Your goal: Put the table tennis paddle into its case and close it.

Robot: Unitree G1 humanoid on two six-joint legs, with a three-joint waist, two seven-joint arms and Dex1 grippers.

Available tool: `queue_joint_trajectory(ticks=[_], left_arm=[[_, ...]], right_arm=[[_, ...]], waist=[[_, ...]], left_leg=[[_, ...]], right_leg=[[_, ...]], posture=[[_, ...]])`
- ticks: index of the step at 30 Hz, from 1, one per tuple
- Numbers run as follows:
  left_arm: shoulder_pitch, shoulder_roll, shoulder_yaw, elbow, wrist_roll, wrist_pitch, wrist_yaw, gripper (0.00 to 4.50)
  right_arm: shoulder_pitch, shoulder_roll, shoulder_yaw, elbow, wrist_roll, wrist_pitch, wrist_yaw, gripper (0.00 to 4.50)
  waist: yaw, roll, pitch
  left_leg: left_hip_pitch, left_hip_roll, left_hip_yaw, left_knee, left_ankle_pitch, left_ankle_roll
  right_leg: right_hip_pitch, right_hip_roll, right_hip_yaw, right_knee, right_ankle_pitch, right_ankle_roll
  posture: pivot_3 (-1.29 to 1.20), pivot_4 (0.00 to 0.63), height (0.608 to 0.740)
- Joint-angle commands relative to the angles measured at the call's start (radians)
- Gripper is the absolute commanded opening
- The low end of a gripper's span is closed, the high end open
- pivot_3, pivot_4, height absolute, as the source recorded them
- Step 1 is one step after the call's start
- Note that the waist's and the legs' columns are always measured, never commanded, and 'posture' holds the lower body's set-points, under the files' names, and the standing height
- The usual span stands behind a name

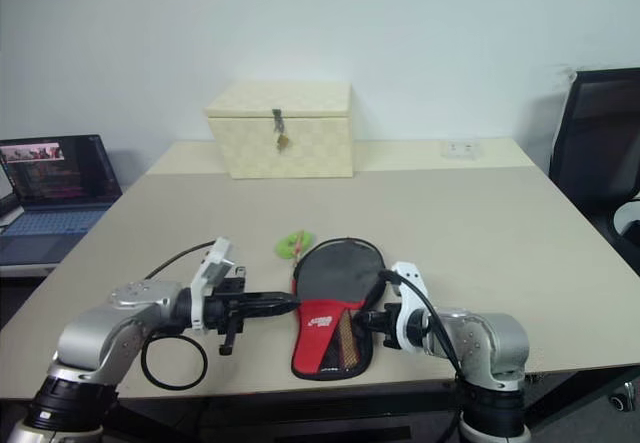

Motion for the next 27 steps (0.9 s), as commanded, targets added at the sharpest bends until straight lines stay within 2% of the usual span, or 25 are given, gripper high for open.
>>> queue_joint_trajectory(ticks=[1, 15, 18, 21, 27], left_arm=[[-0.024, 0.014, -0.003, -0.008, -0.006, -0.019, -0.010, 0.00], [-0.017, 0.009, -0.005, -0.008, -0.005, -0.029, 0.004, 0.00], [-0.015, 0.007, -0.007, -0.007, -0.004, -0.033, 0.007, 0.00], [-0.013, 0.003, -0.004, -0.001, -0.003, -0.038, 0.017, 0.00], [-0.010, -0.007, 0.018, 0.024, -0.006, -0.026, 0.068, 0.00]], right_arm=[[0.006, 0.008, -0.008, -0.039, 0.030, 0.008, -0.006, 0.04], [0.044, -0.023, 0.007, -0.052, 0.063, 0.008, -0.029, 0.04], [0.043, -0.026, -0.001, -0.057, 0.071, 0.008, -0.037, 0.65], [0.041, -0.071, 0.019, -0.097, 0.082, 0.008, -0.034, 1.61], [0.010, -0.237, 0.099, -0.233, 0.155, 0.001, 0.055, 3.66]], waist=[[0.000, 0.000, 0.000], [0.001, 0.000, 0.000], [0.001, 0.000, 0.000], [0.001, 0.000, 0.000], [0.001, 0.000, 0.000]], left_leg=[[0.000, 0.000, 0.000, 0.000, 0.000, 0.000], [0.000, 0.000, 0.000, -0.001, 0.000, 0.000], [0.000, 0.000, 0.000, -0.001, 0.000, 0.000], [0.000, 0.000, 0.000, -0.001, 0.000, 0.000], [0.000, 0.000, 0.000, -0.002, 0.000, 0.000]], right_leg=[[0.000, 0.000, 0.000, 0.000, 0.000, 0.000], [0.000, 0.000, 0.000, -0.001, 0.000, 0.000], [0.000, 0.000, 0.000, -0.001, 0.000, 0.000], [0.000, 0.000, 0.000, -0.001, 0.000, 0.000], [0.000, 0.000, 0.000, -0.001, 0.000, 0.000]], posture=[[0.00, 0.150, 0.740], [0.00, 0.150, 0.740], [0.00, 0.150, 0.740], [0.00, 0.150, 0.740], [0.00, 0.150, 0.740]])
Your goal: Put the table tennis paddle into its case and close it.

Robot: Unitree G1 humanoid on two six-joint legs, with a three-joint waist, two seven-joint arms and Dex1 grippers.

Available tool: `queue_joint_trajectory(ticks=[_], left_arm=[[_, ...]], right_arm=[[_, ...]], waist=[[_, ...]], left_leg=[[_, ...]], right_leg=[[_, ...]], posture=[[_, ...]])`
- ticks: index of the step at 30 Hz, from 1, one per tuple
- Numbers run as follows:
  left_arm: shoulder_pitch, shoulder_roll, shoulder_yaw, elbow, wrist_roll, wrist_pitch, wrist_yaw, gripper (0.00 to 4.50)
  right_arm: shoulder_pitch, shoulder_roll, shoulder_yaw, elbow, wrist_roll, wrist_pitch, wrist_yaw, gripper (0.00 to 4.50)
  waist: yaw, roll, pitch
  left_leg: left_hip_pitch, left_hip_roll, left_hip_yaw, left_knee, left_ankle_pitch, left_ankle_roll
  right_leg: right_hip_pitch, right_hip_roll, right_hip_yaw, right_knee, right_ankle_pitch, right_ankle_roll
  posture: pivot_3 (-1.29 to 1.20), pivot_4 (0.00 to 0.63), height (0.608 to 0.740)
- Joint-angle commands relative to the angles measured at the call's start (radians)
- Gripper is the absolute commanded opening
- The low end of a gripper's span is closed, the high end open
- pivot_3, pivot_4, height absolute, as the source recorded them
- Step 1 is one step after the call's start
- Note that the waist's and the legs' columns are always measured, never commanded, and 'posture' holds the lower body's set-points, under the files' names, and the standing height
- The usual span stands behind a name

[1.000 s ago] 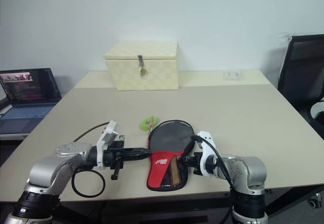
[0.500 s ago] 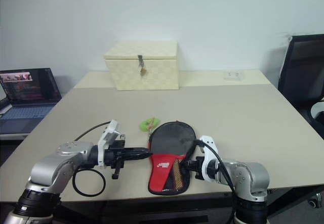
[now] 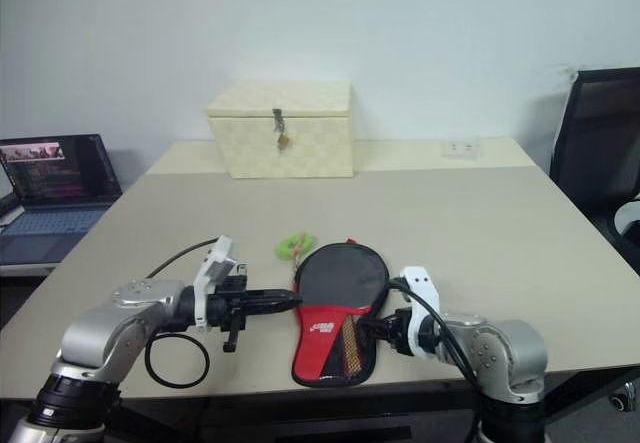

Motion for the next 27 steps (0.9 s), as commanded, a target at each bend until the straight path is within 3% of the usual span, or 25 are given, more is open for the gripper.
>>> queue_joint_trajectory(ticks=[1, 2, 4, 9, 12, 17, 23, 27], left_arm=[[-0.007, -0.002, 0.030, 0.014, -0.005, -0.004, 0.033, 0.00], [-0.008, -0.001, 0.031, 0.023, -0.003, -0.004, 0.040, 0.00], [-0.012, 0.000, 0.033, 0.041, 0.003, -0.012, 0.052, 0.00], [-0.045, -0.034, 0.049, 0.135, 0.077, -0.094, 0.167, 0.00], [-0.055, -0.045, 0.052, 0.177, 0.121, -0.135, 0.226, 0.56], [-0.093, -0.060, 0.043, 0.269, 0.191, -0.201, 0.300, 2.21], [-0.271, -0.123, 0.013, 0.521, 0.282, -0.283, 0.359, 4.39], [-0.439, -0.177, 0.012, 0.785, 0.339, -0.336, 0.408, 4.46]], right_arm=[[-0.064, -0.124, 0.065, -0.109, 0.088, -0.032, 0.116, 4.01], [-0.092, -0.176, 0.086, -0.114, 0.102, -0.065, 0.158, 4.34], [-0.139, -0.224, 0.106, -0.087, 0.118, -0.129, 0.208, 4.43], [-0.268, -0.157, 0.237, 0.192, -0.008, -0.394, 0.196, 4.43], [-0.307, -0.076, 0.322, 0.357, -0.083, -0.531, 0.180, 4.50], [-0.310, -0.007, 0.390, 0.490, -0.167, -0.647, 0.166, 4.50], [-0.274, 0.008, 0.384, 0.459, -0.178, -0.634, 0.158, 4.50], [-0.257, 0.013, 0.378, 0.440, -0.190, -0.620, 0.148, 4.50]], waist=[[0.000, 0.000, 0.000], [0.000, 0.001, 0.000], [-0.001, 0.000, 0.000], [-0.002, -0.001, 0.000], [-0.003, -0.001, 0.000], [0.012, -0.001, 0.000], [0.033, -0.001, 0.000], [0.039, -0.001, 0.000]], left_leg=[[0.000, 0.000, 0.000, 0.000, 0.000, 0.000], [0.000, 0.000, 0.000, 0.000, 0.000, 0.000], [0.000, 0.000, 0.000, 0.000, 0.000, 0.000], [0.002, 0.000, 0.001, -0.001, 0.000, 0.000], [0.001, 0.001, 0.002, -0.001, 0.000, 0.000], [0.000, 0.000, 0.000, -0.003, 0.000, 0.000], [-0.001, -0.001, 0.000, -0.002, 0.000, 0.000], [-0.001, -0.002, 0.001, -0.001, 0.000, 0.000]], right_leg=[[0.000, 0.000, 0.000, 0.000, 0.000, 0.000], [0.000, 0.000, 0.000, 0.000, -0.001, 0.002], [0.000, 0.000, 0.000, 0.000, -0.002, 0.004], [0.001, 0.001, -0.001, 0.000, -0.002, 0.004], [0.000, 0.000, 0.000, 0.000, 0.000, -0.001], [-0.001, -0.001, -0.001, -0.001, 0.000, -0.001], [-0.001, -0.001, -0.003, 0.000, 0.000, -0.001], [0.000, -0.001, -0.004, 0.000, 0.000, -0.001]], posture=[[0.00, 0.150, 0.740], [0.00, 0.150, 0.740], [0.00, 0.150, 0.740], [0.00, 0.150, 0.740], [0.00, 0.150, 0.740], [0.00, 0.150, 0.740], [0.00, 0.150, 0.740], [0.00, 0.150, 0.740]])
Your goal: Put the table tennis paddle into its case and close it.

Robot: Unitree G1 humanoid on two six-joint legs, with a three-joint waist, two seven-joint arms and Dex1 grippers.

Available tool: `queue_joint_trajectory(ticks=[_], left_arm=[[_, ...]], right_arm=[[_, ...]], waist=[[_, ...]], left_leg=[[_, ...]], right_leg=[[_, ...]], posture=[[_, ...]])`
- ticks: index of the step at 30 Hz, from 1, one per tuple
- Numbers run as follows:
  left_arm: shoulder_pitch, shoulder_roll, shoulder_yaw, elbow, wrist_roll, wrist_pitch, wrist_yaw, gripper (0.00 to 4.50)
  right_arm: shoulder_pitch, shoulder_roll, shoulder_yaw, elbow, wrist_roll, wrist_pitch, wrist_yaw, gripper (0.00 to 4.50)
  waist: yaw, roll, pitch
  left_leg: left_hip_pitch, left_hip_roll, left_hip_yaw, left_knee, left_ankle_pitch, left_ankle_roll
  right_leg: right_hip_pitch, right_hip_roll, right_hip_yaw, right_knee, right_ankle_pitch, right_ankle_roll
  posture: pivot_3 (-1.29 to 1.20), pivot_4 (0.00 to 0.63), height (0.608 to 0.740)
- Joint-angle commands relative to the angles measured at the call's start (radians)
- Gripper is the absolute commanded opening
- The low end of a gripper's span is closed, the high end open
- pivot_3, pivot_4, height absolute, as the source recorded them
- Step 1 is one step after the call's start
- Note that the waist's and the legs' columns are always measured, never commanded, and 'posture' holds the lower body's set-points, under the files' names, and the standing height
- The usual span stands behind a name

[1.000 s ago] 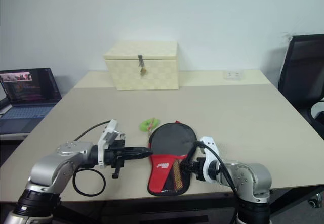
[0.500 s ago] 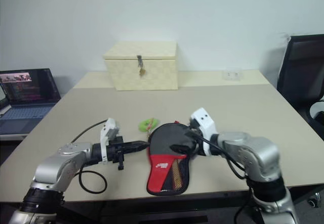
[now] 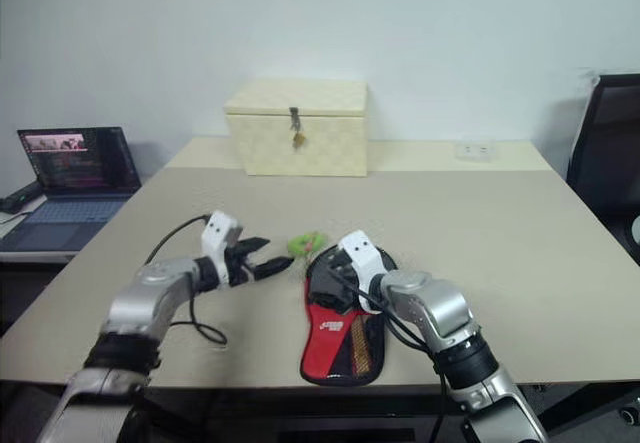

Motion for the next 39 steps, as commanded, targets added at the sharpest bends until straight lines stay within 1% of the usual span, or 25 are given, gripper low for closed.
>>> queue_joint_trajectory(ticks=[1, 5, 8, 11, 16, 19, 24, 28, 29, 30, 31, 34, 39], left_arm=[[-0.139, -0.033, 0.005, 0.206, 0.044, -0.057, 0.034, 4.46], [-0.268, -0.073, -0.014, 0.454, 0.096, -0.101, 0.006, 4.46], [-0.338, -0.103, -0.014, 0.607, 0.134, -0.129, 0.022, 4.46], [-0.373, -0.125, -0.019, 0.693, 0.173, -0.158, 0.052, 4.46], [-0.394, -0.148, -0.011, 0.746, 0.212, -0.189, 0.083, 4.46], [-0.398, -0.154, 0.000, 0.756, 0.221, -0.200, 0.098, 3.85], [-0.394, -0.160, 0.014, 0.761, 0.232, -0.208, 0.102, 2.06], [-0.383, -0.157, 0.022, 0.762, 0.240, -0.213, 0.115, 0.62], [-0.381, -0.155, 0.021, 0.762, 0.247, -0.220, 0.129, 0.30], [-0.382, -0.154, 0.024, 0.763, 0.250, -0.227, 0.139, 0.08], [-0.385, -0.153, 0.027, 0.765, 0.253, -0.232, 0.151, 0.01], [-0.407, -0.165, 0.016, 0.774, 0.282, -0.263, 0.200, 0.01], [-0.473, -0.229, -0.040, 0.792, 0.375, -0.337, 0.285, 0.01]], right_arm=[[0.003, 0.009, -0.016, -0.054, -0.004, 0.000, -0.017, 4.50], [0.002, 0.016, -0.022, -0.048, -0.016, -0.001, -0.040, 4.50], [0.002, 0.019, -0.023, -0.046, -0.021, -0.001, -0.051, 4.50], [0.006, 0.020, -0.025, -0.053, -0.023, 0.005, -0.056, 4.50], [0.018, 0.020, -0.026, -0.070, -0.027, 0.015, -0.064, 4.50], [0.021, 0.019, -0.026, -0.076, -0.033, 0.012, -0.067, 4.50], [0.004, 0.032, -0.030, -0.045, -0.046, -0.001, -0.075, 4.50], [-0.004, 0.049, -0.011, 0.081, -0.080, -0.046, -0.079, 4.50], [0.000, 0.046, 0.000, 0.098, -0.089, -0.046, -0.076, 4.50], [0.008, 0.042, 0.006, 0.098, -0.095, -0.039, -0.074, 4.50], [0.016, 0.039, 0.008, 0.087, -0.096, -0.024, -0.072, 4.50], [0.043, 0.009, 0.030, 0.041, -0.096, 0.017, -0.055, 4.50], [0.075, -0.012, 0.047, -0.001, -0.101, 0.056, -0.058, 4.50]], waist=[[0.000, 0.000, 0.000], [-0.002, 0.000, 0.000], [-0.005, 0.000, 0.000], [-0.010, 0.000, 0.000], [-0.009, 0.000, 0.000], [-0.009, 0.000, 0.000], [-0.009, 0.000, 0.000], [-0.010, -0.001, 0.000], [-0.011, -0.001, 0.000], [-0.011, -0.001, 0.000], [-0.012, -0.001, 0.000], [-0.012, -0.001, -0.001], [-0.007, -0.002, -0.001]], left_leg=[[0.000, 0.000, 0.000, 0.000, 0.000, 0.000], [-0.001, 0.000, 0.000, 0.000, 0.000, 0.000], [-0.001, -0.001, 0.000, 0.000, 0.000, 0.000], [-0.001, -0.001, 0.000, 0.000, 0.000, 0.000], [-0.001, 0.000, 0.000, 0.000, 0.000, 0.000], [-0.001, 0.000, 0.000, 0.000, 0.000, 0.000], [-0.002, 0.000, 0.000, 0.001, 0.000, 0.000], [-0.001, -0.001, 0.000, 0.001, 0.000, 0.000], [-0.001, -0.001, 0.000, 0.001, 0.000, 0.000], [-0.001, -0.001, 0.000, 0.001, 0.000, 0.000], [0.000, -0.001, 0.000, 0.001, 0.000, 0.000], [0.000, 0.000, 0.000, 0.001, 0.000, 0.000], [0.000, -0.001, -0.001, 0.002, 0.000, 0.000]], right_leg=[[0.000, 0.000, 0.000, 0.000, 0.000, 0.000], [0.000, 0.000, -0.001, 0.000, 0.000, 0.000], [-0.001, 0.001, -0.001, 0.000, 0.000, 0.000], [-0.001, 0.001, -0.001, 0.000, 0.000, 0.000], [-0.001, 0.001, -0.001, 0.000, 0.000, 0.000], [-0.001, 0.001, -0.001, 0.001, 0.000, 0.000], [-0.001, 0.001, -0.001, 0.000, 0.000, 0.000], [-0.001, 0.001, -0.001, 0.001, 0.000, 0.000], [-0.001, 0.001, -0.001, 0.001, 0.000, 0.000], [-0.001, 0.001, -0.001, 0.001, 0.000, 0.000], [-0.001, 0.001, 0.000, 0.002, 0.000, 0.000], [0.000, 0.001, 0.000, 0.002, 0.000, 0.000], [0.001, 0.001, -0.001, 0.002, 0.000, 0.000]], posture=[[0.00, 0.150, 0.740], [0.00, 0.150, 0.740], [0.00, 0.150, 0.740], [0.00, 0.150, 0.740], [0.00, 0.150, 0.740], [0.00, 0.150, 0.740], [0.00, 0.150, 0.740], [0.00, 0.150, 0.740], [0.00, 0.150, 0.740], [0.00, 0.150, 0.740], [0.00, 0.150, 0.740], [0.00, 0.150, 0.740], [0.00, 0.150, 0.740]])
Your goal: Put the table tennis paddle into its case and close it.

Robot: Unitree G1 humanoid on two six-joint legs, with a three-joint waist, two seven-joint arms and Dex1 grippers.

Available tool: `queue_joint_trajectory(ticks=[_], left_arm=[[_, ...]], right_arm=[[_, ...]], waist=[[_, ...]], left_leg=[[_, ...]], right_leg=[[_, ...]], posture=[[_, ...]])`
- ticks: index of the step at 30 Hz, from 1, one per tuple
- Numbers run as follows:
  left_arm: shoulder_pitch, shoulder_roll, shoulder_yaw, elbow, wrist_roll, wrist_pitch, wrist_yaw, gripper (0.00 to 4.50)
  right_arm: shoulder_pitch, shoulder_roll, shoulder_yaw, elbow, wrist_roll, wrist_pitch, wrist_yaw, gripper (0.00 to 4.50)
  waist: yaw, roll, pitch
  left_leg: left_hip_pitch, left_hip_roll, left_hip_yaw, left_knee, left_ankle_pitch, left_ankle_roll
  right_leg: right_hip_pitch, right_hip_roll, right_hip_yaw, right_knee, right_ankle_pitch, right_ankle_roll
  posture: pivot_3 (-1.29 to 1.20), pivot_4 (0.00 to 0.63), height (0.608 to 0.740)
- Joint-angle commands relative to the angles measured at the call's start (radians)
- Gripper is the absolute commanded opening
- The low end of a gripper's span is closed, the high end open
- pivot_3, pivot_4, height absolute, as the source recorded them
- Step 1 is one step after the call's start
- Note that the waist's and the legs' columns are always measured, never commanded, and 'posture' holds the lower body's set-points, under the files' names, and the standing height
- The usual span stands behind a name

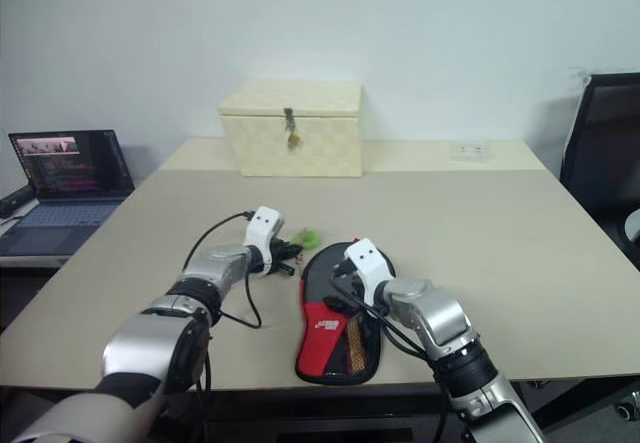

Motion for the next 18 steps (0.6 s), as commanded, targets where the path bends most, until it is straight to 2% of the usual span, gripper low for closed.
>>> queue_joint_trajectory(ticks=[1, 4, 8, 18], left_arm=[[-0.082, -0.034, -0.041, -0.001, 0.072, -0.073, 0.071, 0.01], [-0.127, -0.073, -0.063, 0.008, 0.118, -0.102, 0.110, 0.01], [-0.182, -0.126, -0.155, 0.023, 0.239, -0.153, 0.175, 0.01], [-0.232, -0.197, -0.294, 0.036, 0.425, -0.262, 0.254, 0.01]], right_arm=[[0.046, -0.004, 0.030, -0.024, -0.008, 0.063, -0.004, 4.50], [0.080, -0.010, 0.051, -0.075, -0.009, 0.101, -0.006, 4.50], [0.160, -0.035, 0.087, -0.180, -0.007, 0.166, -0.010, 4.50], [0.290, -0.056, 0.111, -0.365, 0.005, 0.279, -0.045, 4.50]], waist=[[0.003, 0.000, 0.000], [0.007, 0.000, 0.000], [0.008, -0.001, -0.001], [0.009, -0.003, -0.002]], left_leg=[[0.000, 0.000, 0.000, 0.000, 0.000, 0.000], [-0.001, -0.001, 0.000, 0.000, 0.000, 0.000], [-0.001, -0.002, 0.000, 0.000, 0.000, 0.000], [-0.001, -0.002, 0.000, 0.000, 0.000, 0.000]], right_leg=[[0.000, 0.000, 0.000, 0.000, 0.000, 0.000], [0.000, 0.000, 0.000, 0.000, 0.000, 0.000], [0.000, 0.000, 0.000, -0.001, 0.000, 0.000], [0.001, 0.000, 0.000, -0.001, -0.001, 0.002]], posture=[[0.00, 0.150, 0.740], [0.00, 0.150, 0.740], [0.00, 0.150, 0.740], [0.00, 0.150, 0.740]])
